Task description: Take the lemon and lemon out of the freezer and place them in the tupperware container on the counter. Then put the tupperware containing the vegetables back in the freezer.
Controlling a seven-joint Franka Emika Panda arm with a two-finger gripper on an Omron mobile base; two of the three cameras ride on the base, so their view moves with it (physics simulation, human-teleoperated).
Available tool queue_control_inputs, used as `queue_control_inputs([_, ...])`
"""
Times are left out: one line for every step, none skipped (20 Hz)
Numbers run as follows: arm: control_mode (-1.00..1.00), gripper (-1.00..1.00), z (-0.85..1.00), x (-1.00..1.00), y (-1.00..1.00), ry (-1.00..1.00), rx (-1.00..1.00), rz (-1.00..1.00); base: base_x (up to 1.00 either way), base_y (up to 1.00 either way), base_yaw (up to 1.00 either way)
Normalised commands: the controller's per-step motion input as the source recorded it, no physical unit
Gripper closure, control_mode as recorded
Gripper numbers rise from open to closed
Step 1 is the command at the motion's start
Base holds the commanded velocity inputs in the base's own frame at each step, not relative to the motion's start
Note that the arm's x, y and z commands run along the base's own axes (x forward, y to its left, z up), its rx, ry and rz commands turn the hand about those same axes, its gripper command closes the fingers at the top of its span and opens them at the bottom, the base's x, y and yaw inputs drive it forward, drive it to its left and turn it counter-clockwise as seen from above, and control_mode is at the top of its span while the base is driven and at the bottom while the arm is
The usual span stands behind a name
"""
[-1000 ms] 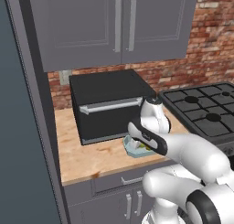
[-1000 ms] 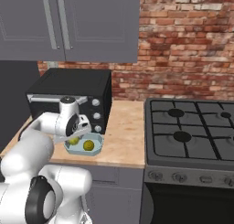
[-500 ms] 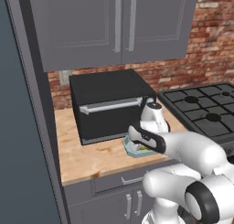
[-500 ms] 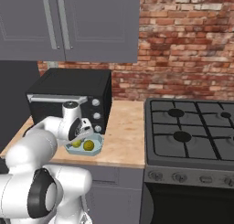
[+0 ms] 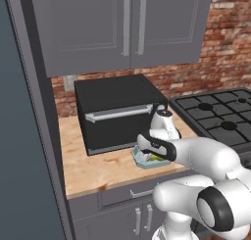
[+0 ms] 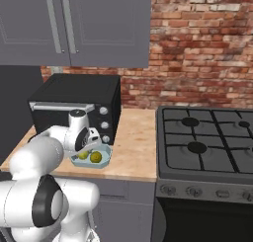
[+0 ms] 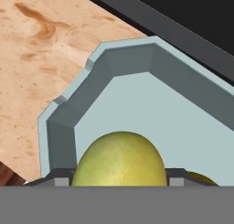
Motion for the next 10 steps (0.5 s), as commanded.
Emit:
queue_control_inputs([-1.00, -1.00, -0.03, 0.00, -0.01, 0.00, 0.00, 0.00, 0.00, 0.00, 0.00])
queue_control_inputs([-1.00, -1.00, 0.00, 0.00, -0.02, 0.00, 0.00, 0.00, 0.00, 0.00, 0.00])
queue_control_inputs([-1.00, -1.00, 0.00, 0.00, 0.00, 0.00, 0.00, 0.00, 0.00, 0.00, 0.00])
queue_control_inputs([-1.00, -1.00, 0.00, 0.00, 0.00, 0.00, 0.00, 0.00, 0.00, 0.00, 0.00])
queue_control_inputs([-1.00, -1.00, 0.00, 0.00, 0.00, 0.00, 0.00, 0.00, 0.00, 0.00, 0.00])
queue_control_inputs([-1.00, -1.00, 0.00, 0.00, 0.00, -0.02, 0.00, 0.00, 0.00, 0.00, 0.00])
queue_control_inputs([-1.00, -1.00, 0.00, 0.00, 0.00, -0.02, 0.00, 0.00, 0.00, 0.00, 0.00])
queue_control_inputs([-1.00, -1.00, 0.00, 0.00, 0.00, 0.00, 0.00, 0.00, 0.00, 0.00, 0.00])
queue_control_inputs([-1.00, -1.00, 0.00, 0.00, 0.00, 0.00, 0.00, 0.00, 0.00, 0.00, 0.00])
queue_control_inputs([-1.00, -1.00, 0.06, 0.00, 0.00, 0.00, 0.00, 0.00, 0.00, 0.00, 0.00])
